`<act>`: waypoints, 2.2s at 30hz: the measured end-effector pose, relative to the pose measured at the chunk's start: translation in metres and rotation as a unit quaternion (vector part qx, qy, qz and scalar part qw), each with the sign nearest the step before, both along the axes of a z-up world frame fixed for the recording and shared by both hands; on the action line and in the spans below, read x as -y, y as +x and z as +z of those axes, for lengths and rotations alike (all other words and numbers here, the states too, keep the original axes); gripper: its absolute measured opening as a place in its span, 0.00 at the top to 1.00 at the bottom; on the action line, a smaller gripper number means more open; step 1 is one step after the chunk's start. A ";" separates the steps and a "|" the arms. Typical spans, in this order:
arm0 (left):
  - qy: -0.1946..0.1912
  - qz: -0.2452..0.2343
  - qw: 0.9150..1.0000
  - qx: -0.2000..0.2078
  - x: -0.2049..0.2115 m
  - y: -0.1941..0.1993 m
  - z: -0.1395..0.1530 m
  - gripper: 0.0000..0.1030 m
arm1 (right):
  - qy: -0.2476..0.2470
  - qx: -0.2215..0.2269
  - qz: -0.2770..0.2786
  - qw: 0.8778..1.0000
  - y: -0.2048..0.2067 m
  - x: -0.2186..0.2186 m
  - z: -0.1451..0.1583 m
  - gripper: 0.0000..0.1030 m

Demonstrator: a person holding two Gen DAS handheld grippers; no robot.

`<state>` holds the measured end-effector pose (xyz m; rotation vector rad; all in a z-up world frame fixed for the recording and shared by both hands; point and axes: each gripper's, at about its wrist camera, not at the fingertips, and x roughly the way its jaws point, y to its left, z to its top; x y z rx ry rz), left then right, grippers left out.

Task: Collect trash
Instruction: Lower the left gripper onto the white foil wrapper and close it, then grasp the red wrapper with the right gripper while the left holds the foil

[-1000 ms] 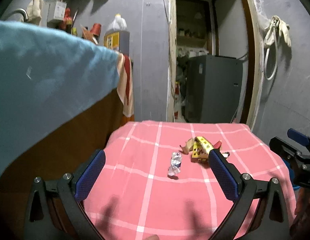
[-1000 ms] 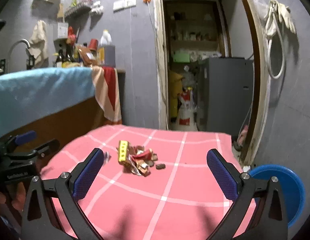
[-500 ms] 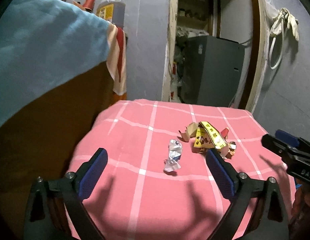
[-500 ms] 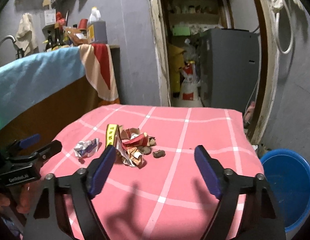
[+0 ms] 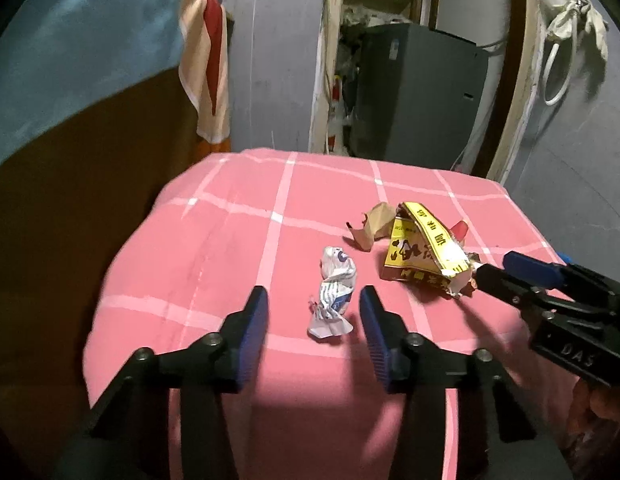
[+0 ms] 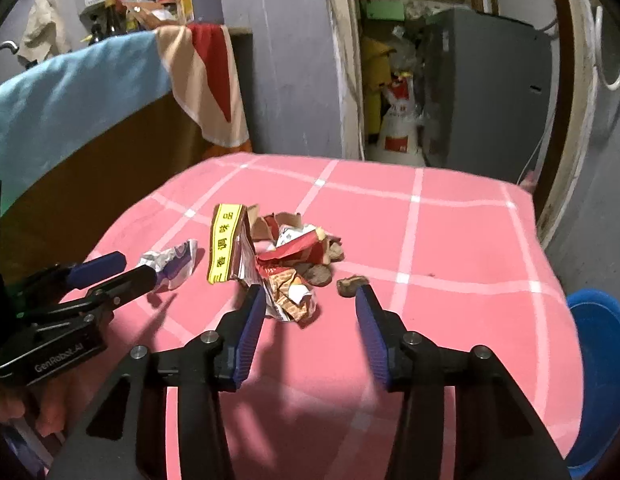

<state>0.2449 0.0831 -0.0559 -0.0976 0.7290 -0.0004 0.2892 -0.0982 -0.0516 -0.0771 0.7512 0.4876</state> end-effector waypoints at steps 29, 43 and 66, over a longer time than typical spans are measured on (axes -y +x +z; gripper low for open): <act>-0.053 0.016 0.998 -0.003 -0.007 -0.002 0.004 0.94 | 0.033 -0.032 0.019 0.999 0.010 -0.003 -0.002 0.87; -0.066 0.029 0.997 -0.003 -0.014 -0.003 0.005 0.94 | 0.038 -0.058 0.022 0.997 0.046 -0.034 -0.003 0.58; -0.069 0.034 0.997 0.030 -0.005 -0.028 0.013 0.94 | 0.045 -0.015 0.048 0.998 -0.001 -0.018 0.001 0.78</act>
